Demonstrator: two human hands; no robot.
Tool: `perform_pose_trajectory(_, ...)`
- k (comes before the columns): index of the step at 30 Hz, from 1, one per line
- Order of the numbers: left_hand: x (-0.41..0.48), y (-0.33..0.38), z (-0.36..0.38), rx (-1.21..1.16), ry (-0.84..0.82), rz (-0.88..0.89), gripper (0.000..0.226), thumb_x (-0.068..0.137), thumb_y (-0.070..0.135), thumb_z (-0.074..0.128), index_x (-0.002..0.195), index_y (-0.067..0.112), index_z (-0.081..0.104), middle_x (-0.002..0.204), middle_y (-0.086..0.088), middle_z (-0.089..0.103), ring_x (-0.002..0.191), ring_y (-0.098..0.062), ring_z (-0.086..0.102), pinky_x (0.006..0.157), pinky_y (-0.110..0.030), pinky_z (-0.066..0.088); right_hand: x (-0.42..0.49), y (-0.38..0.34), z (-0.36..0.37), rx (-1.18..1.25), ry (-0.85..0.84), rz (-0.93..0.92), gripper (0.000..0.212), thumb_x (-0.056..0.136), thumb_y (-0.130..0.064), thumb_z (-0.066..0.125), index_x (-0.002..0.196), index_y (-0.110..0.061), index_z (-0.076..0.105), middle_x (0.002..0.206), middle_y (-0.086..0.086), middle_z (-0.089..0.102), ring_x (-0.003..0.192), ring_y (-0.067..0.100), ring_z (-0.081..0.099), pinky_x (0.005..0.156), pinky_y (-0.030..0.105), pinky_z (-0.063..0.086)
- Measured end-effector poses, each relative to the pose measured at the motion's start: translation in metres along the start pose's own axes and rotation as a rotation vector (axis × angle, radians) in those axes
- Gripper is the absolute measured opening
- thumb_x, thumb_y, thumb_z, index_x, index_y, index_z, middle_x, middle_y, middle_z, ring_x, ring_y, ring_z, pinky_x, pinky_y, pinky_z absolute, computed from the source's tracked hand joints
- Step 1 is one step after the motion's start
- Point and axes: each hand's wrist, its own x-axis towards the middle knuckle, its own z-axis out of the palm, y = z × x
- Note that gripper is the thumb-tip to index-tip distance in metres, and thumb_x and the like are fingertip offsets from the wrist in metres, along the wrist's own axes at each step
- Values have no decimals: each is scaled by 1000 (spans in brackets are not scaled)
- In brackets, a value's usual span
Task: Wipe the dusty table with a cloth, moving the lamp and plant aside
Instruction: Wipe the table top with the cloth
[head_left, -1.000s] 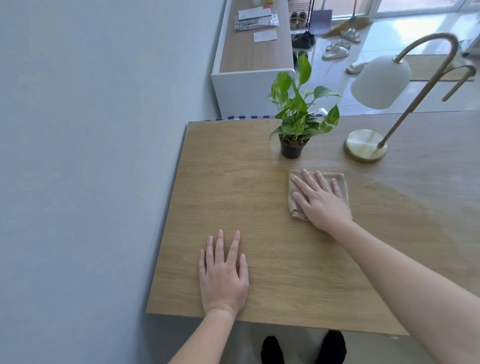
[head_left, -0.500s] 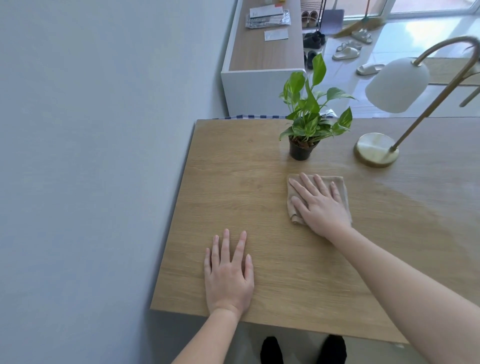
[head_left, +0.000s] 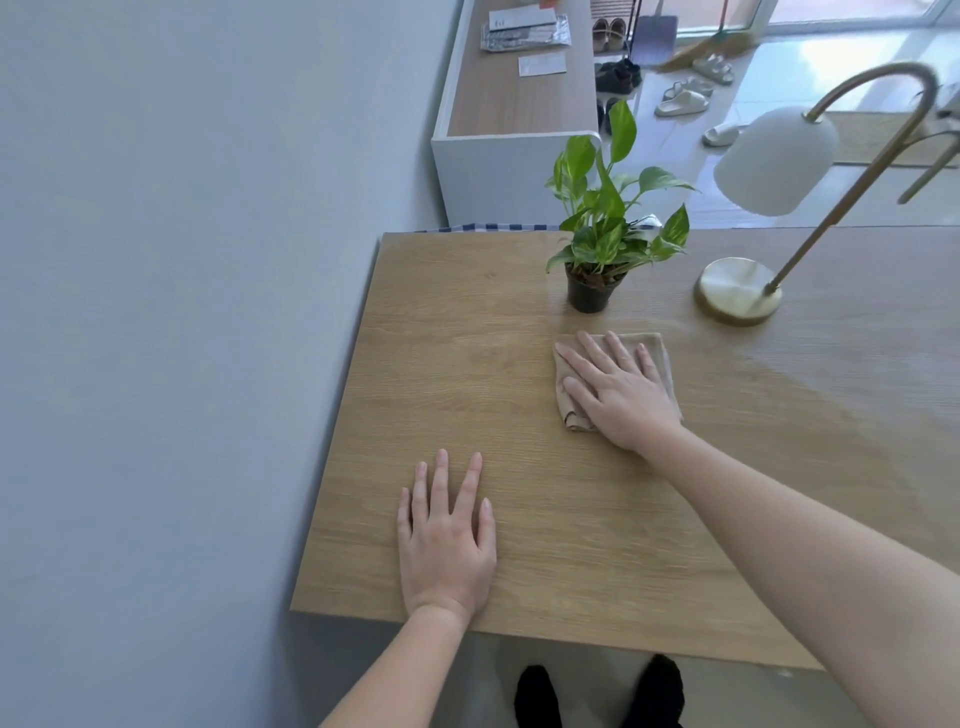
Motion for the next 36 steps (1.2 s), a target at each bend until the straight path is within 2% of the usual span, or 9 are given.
perform_pose_trajectory(3,-3,0,-1,19,10,-15,58,110,57,23,167,51,16,179,6,15,166,-21,8,134,-46,8,-2,30,-10,-36,6,-61,55,107,-69,11,161,-63,2,174,-26,-2,161,5,-10,131,43,-10)
perform_pose_trajectory(13,-10,4,-4,14,31,-62,57,110,57,24,167,51,20,178,8,17,166,-17,7,135,-43,5,-24,102,-29,-60,14,-12,53,107,-70,9,159,-65,2,172,-29,-4,160,1,-11,131,39,-9)
perform_pose_trajectory(20,-10,16,-2,48,29,-109,58,110,54,24,167,44,30,176,0,28,164,-27,19,134,-50,14,-59,149,-33,-66,38,15,52,108,-68,11,158,-68,-3,171,-32,-6,159,-2,-13,132,40,-7)
perform_pose_trajectory(22,-9,35,0,37,38,-141,58,109,54,25,165,41,35,174,-2,32,163,-29,23,133,-51,17,-65,161,-35,-66,39,18,51,108,-68,11,157,-68,-3,171,-32,-6,159,-2,-13,132,40,-7)
perform_pose_trajectory(24,-9,65,5,24,44,-102,57,110,52,28,165,40,37,173,-3,34,162,-28,25,133,-49,16,-71,173,-37,-63,42,27,52,108,-69,11,157,-68,-3,171,-32,-6,159,-2,-13,132,40,-7)
perform_pose_trajectory(31,1,178,30,-90,-20,119,55,114,48,29,168,42,23,178,1,21,166,-20,12,135,-42,5,-97,225,-46,-41,68,93,53,108,-69,12,159,-66,1,171,-32,-6,160,0,-11,132,41,-7)
perform_pose_trajectory(36,-7,204,45,-35,-45,121,56,113,54,26,168,49,18,179,5,17,166,-19,6,135,-44,7,-118,265,-53,-46,79,164,53,108,-69,11,159,-65,-1,172,-30,-6,161,2,-11,132,41,-8)
